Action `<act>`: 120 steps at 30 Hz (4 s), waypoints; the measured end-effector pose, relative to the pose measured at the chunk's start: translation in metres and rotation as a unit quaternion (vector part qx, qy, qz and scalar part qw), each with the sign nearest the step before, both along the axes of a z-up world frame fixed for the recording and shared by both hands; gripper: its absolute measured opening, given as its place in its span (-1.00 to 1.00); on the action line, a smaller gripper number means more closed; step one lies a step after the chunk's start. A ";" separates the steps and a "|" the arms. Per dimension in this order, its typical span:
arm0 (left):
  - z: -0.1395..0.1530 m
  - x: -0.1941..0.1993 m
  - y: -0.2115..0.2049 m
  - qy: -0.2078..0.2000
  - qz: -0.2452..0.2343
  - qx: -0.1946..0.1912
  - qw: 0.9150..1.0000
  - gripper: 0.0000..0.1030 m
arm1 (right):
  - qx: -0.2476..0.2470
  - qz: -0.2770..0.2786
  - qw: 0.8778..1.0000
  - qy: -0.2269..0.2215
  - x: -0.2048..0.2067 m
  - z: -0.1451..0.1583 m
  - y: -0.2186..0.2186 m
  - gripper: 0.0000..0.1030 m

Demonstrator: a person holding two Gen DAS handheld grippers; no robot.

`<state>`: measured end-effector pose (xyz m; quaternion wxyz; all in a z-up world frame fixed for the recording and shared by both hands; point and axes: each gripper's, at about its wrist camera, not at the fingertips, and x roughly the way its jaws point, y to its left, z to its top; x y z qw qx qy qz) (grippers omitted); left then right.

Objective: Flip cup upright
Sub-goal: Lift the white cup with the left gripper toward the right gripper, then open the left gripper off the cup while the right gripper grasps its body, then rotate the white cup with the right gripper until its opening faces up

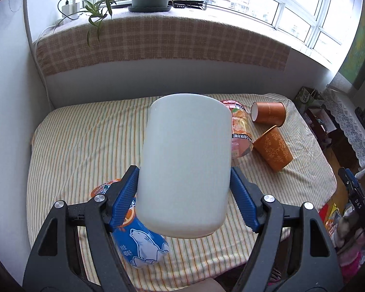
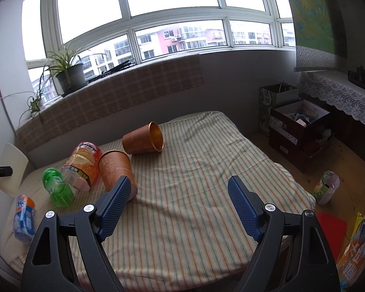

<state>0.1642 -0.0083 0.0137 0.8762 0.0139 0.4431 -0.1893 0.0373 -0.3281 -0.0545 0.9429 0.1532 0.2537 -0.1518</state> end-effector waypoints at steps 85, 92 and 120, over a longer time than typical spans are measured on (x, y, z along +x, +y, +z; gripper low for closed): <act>-0.090 -0.140 0.011 0.021 0.111 -0.058 0.992 0.63 | 0.323 0.281 0.875 0.225 0.149 -0.074 0.095 0.58; -0.091 -0.138 0.014 0.023 0.116 -0.063 0.991 0.63 | 0.321 0.294 0.869 0.236 0.154 -0.077 0.102 0.46; -0.090 -0.133 0.006 0.032 0.108 -0.075 0.991 0.63 | -0.011 0.334 0.940 0.063 0.111 -0.022 0.133 0.43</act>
